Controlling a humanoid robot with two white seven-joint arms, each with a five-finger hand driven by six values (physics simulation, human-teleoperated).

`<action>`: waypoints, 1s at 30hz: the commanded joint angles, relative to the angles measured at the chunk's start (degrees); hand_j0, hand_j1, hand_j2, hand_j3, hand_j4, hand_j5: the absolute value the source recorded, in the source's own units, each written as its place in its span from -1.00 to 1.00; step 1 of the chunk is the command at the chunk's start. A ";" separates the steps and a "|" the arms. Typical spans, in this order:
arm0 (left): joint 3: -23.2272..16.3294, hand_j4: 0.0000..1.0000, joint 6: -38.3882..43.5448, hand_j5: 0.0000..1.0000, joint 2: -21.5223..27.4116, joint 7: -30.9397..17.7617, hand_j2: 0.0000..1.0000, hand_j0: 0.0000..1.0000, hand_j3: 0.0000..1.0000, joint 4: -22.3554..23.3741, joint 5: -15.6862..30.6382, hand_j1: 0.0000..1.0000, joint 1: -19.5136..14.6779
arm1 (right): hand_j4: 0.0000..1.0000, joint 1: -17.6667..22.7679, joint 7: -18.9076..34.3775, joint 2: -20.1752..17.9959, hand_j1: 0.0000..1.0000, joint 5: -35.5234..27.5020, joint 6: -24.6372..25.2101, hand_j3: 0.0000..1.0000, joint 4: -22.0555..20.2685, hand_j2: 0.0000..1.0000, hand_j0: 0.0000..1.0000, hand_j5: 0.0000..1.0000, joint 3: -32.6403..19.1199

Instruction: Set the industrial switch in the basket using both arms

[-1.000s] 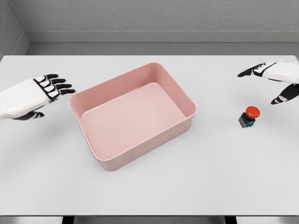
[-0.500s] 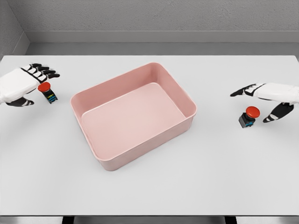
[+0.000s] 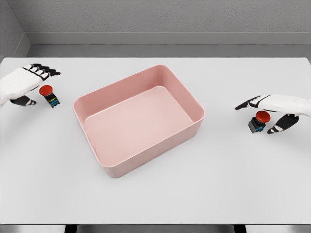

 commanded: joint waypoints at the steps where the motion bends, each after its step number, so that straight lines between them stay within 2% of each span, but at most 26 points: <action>1: -1.30 1.00 0.04 1.00 -1.64 0.03 1.00 1.00 1.00 1.45 -0.72 1.00 -0.18 | 0.77 0.00 -0.02 -0.02 0.77 -0.38 0.12 0.77 0.32 0.77 0.77 0.77 -0.10; 10: -2.18 1.00 0.04 1.00 -2.17 0.11 1.00 1.00 1.00 1.63 -0.72 1.00 -0.44 | 0.49 0.61 -0.02 0.07 0.49 -0.29 0.12 0.49 1.29 0.49 0.49 0.49 -0.10; 12: -2.18 1.00 0.04 1.00 -2.17 0.11 1.00 1.00 1.00 4.35 -0.64 1.00 -1.50 | 0.40 0.61 0.07 -0.02 0.40 -0.29 0.12 0.40 1.55 0.40 0.40 0.40 -0.19; 20: -2.18 1.00 0.04 1.00 -2.52 0.20 1.00 1.00 1.00 6.64 -0.64 1.00 -2.29 | 0.04 0.79 0.16 0.07 0.04 -0.20 0.12 0.04 1.55 0.04 0.04 0.04 -0.10; 21: -2.18 0.91 0.04 0.91 -2.52 0.46 0.91 0.91 0.91 6.64 -0.64 0.91 -2.20 | -0.01 0.88 0.16 0.07 -0.01 -0.20 0.12 -0.01 1.55 -0.01 -0.01 -0.01 -0.10; 23: -2.18 0.61 0.04 0.61 -2.52 0.55 0.61 0.61 0.61 6.64 -0.64 0.61 -2.29 | -0.08 0.88 0.16 0.07 -0.08 -0.20 0.12 -0.08 1.55 -0.08 -0.08 -0.08 -0.10; 24: -2.27 0.56 0.04 0.56 -2.52 0.55 0.56 0.56 0.56 6.64 -0.55 0.56 -2.20 | -0.12 0.88 0.16 0.07 -0.12 -0.20 0.12 -0.12 1.55 -0.12 -0.12 -0.12 -0.01; 25: -2.62 0.40 0.04 0.40 -2.52 0.64 0.40 0.40 0.40 6.64 -0.55 0.40 -2.20 | -0.15 0.88 0.16 0.07 -0.15 -0.20 0.12 -0.15 1.55 -0.15 -0.15 -0.15 -0.10; 28: -2.62 0.32 0.04 0.32 -2.43 0.73 0.32 0.32 0.32 6.64 -0.55 0.32 -2.20 | -0.16 0.79 0.16 0.07 -0.16 -0.20 0.12 -0.16 1.46 -0.16 -0.16 -0.16 -0.10; 30: -2.62 0.06 0.04 0.06 -2.34 0.82 0.06 0.06 0.06 6.64 -0.37 0.06 -2.20 | -0.20 0.70 0.16 -0.02 -0.20 -0.29 0.12 -0.20 1.46 -0.20 -0.20 -0.20 -0.28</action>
